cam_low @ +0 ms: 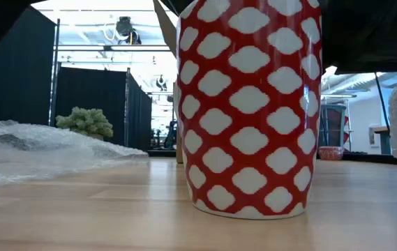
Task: Wrap mug
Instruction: Wrap the yellow mug with the bubble wrap
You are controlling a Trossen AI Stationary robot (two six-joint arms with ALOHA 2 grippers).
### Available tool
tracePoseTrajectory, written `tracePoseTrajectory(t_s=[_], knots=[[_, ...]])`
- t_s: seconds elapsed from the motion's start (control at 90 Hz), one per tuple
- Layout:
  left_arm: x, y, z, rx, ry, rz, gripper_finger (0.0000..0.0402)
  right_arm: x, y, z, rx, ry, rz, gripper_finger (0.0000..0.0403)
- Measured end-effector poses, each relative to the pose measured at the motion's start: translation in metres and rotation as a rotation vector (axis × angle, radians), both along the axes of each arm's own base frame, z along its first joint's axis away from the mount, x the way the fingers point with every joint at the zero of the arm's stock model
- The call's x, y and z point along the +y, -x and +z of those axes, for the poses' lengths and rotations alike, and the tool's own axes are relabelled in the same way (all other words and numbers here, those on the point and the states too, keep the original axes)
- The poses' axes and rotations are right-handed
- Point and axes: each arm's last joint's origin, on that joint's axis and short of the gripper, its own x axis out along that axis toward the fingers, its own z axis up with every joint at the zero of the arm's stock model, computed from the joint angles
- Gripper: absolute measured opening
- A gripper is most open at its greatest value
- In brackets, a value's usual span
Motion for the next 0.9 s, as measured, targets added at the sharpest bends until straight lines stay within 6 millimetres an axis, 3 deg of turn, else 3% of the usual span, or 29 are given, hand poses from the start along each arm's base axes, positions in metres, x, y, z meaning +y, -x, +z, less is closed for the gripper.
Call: tracePoseTrajectory(t_s=[0.456,0.9], knots=[[0.0,0.0,0.0,0.0,-0.001,0.002,0.018,-0.01,0.01,0.039,-0.053,-0.146,0.046,0.0293],[0.0,0.0,0.0,0.0,0.0,0.001,0.018,-0.038,0.035,0.083,-0.129,-0.24,0.038,0.0293]])
